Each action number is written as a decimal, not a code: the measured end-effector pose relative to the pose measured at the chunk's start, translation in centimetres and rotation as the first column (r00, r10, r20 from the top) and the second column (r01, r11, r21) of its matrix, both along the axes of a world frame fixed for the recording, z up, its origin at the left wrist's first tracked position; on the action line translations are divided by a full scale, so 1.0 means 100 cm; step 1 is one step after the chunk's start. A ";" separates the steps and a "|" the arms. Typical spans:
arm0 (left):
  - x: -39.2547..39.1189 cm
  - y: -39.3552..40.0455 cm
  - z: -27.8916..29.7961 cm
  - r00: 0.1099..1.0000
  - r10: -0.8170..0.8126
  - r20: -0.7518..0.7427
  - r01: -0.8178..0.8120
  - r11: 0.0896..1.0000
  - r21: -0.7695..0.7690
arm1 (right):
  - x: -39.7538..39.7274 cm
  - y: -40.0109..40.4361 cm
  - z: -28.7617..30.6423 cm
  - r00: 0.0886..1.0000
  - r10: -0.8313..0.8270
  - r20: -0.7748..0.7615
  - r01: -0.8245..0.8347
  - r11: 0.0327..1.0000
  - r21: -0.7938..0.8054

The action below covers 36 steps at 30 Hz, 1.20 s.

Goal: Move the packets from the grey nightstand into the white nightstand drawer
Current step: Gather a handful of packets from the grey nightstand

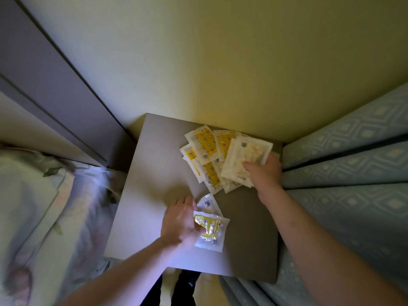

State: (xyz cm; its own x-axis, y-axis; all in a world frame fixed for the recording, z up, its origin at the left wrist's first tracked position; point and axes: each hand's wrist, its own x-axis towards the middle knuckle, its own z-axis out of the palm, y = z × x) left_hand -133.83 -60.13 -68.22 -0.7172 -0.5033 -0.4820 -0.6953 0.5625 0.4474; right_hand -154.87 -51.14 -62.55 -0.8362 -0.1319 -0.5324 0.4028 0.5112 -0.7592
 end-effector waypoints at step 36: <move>0.144 -0.054 0.212 0.957 0.261 0.127 -0.289 0.901 0.323 | 0.148 0.066 0.142 0.978 -0.048 0.202 0.028 0.995 0.100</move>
